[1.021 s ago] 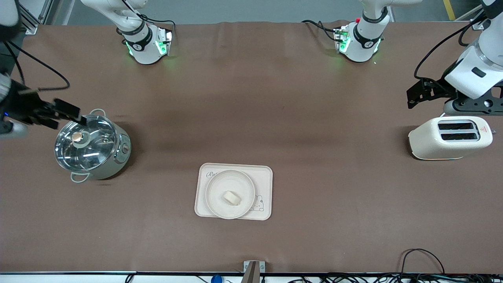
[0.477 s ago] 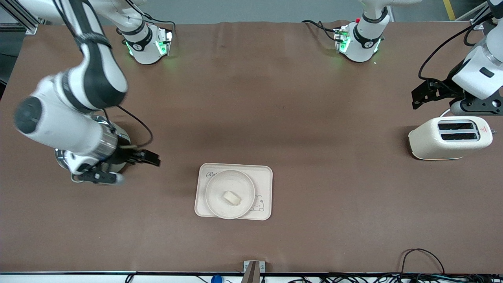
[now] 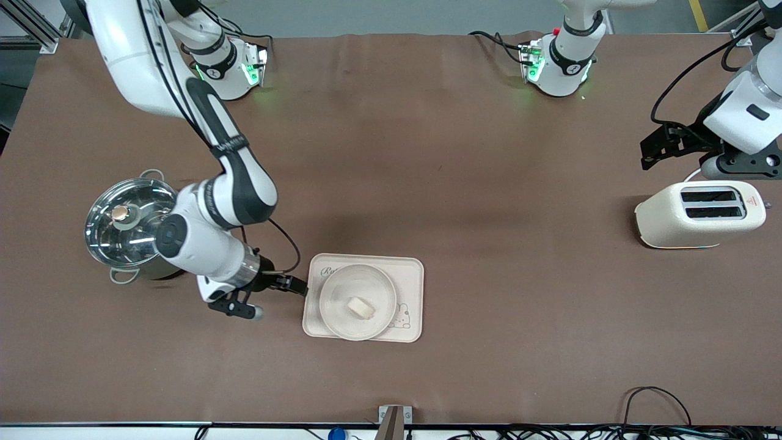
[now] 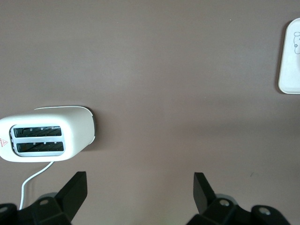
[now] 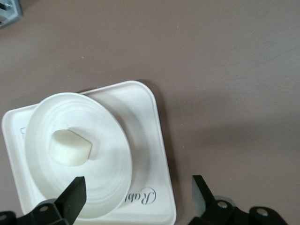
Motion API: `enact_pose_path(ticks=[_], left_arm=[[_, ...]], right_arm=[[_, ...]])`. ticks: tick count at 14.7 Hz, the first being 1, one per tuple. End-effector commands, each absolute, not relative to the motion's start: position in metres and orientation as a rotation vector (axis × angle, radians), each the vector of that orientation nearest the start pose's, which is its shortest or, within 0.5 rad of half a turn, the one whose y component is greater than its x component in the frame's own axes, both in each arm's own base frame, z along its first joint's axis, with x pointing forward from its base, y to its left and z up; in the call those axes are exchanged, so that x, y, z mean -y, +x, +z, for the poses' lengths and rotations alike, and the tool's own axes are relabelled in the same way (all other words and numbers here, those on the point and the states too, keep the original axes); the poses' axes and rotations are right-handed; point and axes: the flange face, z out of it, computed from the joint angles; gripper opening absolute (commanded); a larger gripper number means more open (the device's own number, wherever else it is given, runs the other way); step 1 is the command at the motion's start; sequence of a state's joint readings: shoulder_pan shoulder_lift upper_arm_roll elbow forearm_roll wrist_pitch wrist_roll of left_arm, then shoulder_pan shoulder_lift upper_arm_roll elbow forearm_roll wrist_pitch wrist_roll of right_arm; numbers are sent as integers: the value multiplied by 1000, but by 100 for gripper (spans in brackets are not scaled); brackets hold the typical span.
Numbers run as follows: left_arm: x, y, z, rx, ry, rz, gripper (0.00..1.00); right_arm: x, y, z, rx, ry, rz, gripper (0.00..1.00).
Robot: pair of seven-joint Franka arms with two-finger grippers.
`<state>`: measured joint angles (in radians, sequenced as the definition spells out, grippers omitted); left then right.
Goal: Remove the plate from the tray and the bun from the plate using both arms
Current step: 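Move the right gripper over to the rim of the white plate, then lower the right gripper and close it on the plate rim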
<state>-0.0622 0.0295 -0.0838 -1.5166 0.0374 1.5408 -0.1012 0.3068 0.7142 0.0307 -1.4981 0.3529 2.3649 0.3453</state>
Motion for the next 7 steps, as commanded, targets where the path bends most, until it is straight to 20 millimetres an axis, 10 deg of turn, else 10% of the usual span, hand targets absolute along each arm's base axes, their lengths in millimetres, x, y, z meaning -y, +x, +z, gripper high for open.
enact_pose_path(ticks=[1, 7], left_arm=[[75, 555, 637, -69, -3128, -2, 100], [68, 557, 636, -50, -3130, 0, 100]], right_arm=[[-269, 702, 243, -384, -2773, -59, 96], [-300, 694, 206, -416, -2758, -87, 61]])
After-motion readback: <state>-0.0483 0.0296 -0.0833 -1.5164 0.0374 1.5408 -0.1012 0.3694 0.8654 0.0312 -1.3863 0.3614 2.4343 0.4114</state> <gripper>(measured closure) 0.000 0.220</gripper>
